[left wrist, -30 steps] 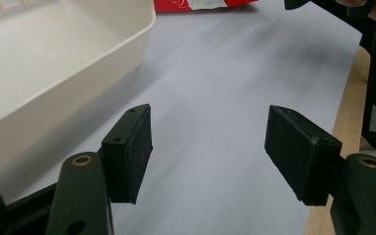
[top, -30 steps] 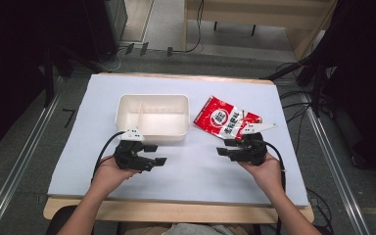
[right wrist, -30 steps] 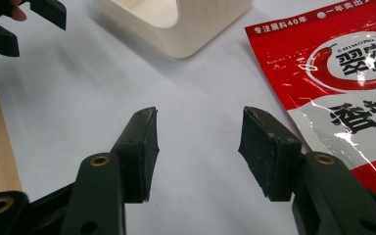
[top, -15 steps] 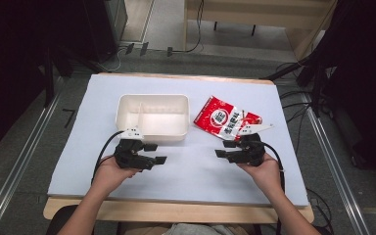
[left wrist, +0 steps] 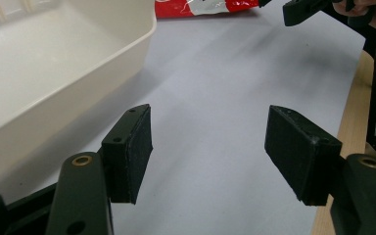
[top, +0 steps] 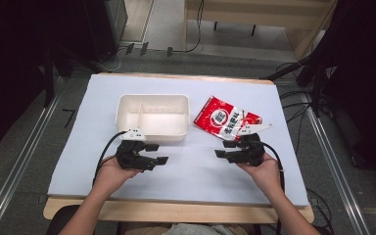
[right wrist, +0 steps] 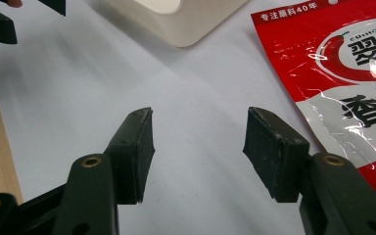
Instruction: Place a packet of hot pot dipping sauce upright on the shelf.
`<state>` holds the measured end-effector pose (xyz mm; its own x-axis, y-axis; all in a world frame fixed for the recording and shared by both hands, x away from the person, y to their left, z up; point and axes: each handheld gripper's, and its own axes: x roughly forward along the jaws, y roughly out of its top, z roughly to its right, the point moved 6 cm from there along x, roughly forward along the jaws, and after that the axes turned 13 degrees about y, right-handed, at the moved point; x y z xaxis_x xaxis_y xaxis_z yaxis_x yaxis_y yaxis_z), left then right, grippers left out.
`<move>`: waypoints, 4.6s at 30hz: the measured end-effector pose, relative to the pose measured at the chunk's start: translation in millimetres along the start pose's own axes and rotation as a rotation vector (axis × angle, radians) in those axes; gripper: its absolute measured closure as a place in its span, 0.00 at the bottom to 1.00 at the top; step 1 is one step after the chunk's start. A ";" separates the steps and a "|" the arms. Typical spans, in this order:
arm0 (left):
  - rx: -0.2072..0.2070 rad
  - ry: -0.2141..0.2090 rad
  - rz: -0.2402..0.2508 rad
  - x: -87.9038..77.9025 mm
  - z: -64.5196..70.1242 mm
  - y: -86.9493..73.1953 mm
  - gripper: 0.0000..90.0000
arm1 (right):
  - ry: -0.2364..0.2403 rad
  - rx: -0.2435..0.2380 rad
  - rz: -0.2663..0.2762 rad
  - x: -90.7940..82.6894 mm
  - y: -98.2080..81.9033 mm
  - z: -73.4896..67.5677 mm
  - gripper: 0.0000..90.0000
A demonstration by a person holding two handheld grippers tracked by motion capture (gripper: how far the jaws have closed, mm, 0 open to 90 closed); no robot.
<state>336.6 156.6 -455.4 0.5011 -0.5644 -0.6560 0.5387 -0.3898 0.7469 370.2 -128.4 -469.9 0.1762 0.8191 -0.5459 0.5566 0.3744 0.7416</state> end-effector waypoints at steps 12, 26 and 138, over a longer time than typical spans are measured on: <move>-0.007 0.007 0.023 -1.4 3.4 2.4 0.43 | -0.003 0.017 -0.001 -6.7 1.4 0.4 0.51; -0.069 0.018 0.020 1.5 3.7 6.5 0.43 | -0.061 0.045 0.030 -34.3 16.8 14.5 0.57; -0.026 0.001 0.003 16.9 42.2 14.6 0.86 | -0.131 0.244 -0.255 -44.0 -49.9 74.3 1.00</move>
<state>324.4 110.6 -451.0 0.5039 -0.5647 -0.6536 0.5544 -0.3688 0.7461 395.0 -215.4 -511.8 0.1004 0.6446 -0.7579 0.7701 0.4320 0.4694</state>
